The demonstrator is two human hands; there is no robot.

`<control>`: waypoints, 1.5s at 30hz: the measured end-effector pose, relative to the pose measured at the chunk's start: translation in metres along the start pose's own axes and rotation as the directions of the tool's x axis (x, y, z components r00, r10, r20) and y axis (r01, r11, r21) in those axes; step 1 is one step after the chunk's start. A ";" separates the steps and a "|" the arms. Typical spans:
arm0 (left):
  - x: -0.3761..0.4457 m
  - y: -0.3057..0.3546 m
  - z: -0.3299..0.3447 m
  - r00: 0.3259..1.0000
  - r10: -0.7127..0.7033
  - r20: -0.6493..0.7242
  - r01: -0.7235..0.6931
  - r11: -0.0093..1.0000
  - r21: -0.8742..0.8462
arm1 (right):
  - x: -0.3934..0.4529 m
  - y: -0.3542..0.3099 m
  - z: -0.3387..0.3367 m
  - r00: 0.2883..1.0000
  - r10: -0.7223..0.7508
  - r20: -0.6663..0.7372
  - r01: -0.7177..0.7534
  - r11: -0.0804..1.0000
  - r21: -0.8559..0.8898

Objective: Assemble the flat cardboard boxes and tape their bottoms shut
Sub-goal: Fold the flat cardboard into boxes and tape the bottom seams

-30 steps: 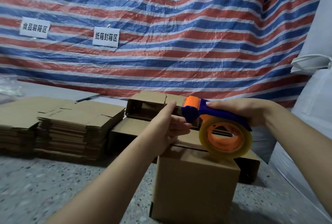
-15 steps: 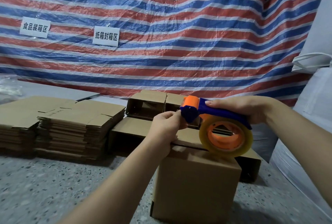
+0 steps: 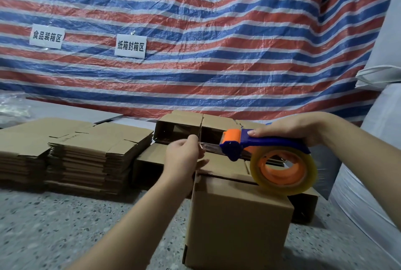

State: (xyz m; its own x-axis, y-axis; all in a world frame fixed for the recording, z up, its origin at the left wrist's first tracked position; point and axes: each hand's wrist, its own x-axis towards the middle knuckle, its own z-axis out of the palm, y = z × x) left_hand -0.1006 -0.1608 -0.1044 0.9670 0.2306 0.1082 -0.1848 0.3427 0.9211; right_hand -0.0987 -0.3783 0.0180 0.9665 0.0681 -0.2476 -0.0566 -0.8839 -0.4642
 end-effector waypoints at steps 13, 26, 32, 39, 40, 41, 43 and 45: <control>0.001 -0.018 -0.053 0.997 0.020 0.081 -0.062 0.828 0.557 | 0.017 -0.043 0.011 0.996 0.085 0.036 -0.073 0.966 -0.250; -0.001 -0.041 -0.062 0.995 -0.005 0.097 -0.053 0.808 0.587 | 0.030 -0.052 0.013 0.984 0.148 0.097 -0.113 0.947 -0.301; -0.002 -0.051 -0.062 0.995 -0.028 0.091 -0.029 0.820 0.571 | 0.031 -0.050 0.013 0.984 0.140 0.113 -0.103 0.952 -0.289; -0.007 -0.068 -0.050 0.990 -0.039 0.137 -0.040 0.847 0.530 | 0.033 -0.049 0.014 0.984 0.137 0.114 -0.104 0.961 -0.256; -0.007 -0.070 -0.049 0.990 -0.031 0.135 -0.043 0.855 0.516 | 0.033 -0.049 0.014 0.984 0.136 0.113 -0.104 0.961 -0.255; -0.008 -0.071 -0.049 0.991 -0.031 0.133 -0.041 0.860 0.509 | 0.033 -0.049 0.014 0.985 0.135 0.110 -0.103 0.961 -0.256; -0.008 -0.073 -0.048 0.991 -0.047 0.124 -0.022 0.864 0.504 | 0.033 -0.049 0.014 0.985 0.137 0.106 -0.107 0.962 -0.250; -0.007 -0.073 -0.048 0.990 -0.102 0.099 0.039 0.866 0.498 | 0.034 -0.049 0.014 0.985 0.138 0.104 -0.109 0.962 -0.249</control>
State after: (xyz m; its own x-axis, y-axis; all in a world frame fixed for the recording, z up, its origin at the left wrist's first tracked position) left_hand -0.1020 -0.1437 -0.1900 0.9933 0.1035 0.0505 -0.0348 -0.1475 0.9885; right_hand -0.0670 -0.3262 0.0201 0.9182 -0.0068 -0.3962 -0.0970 -0.9733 -0.2081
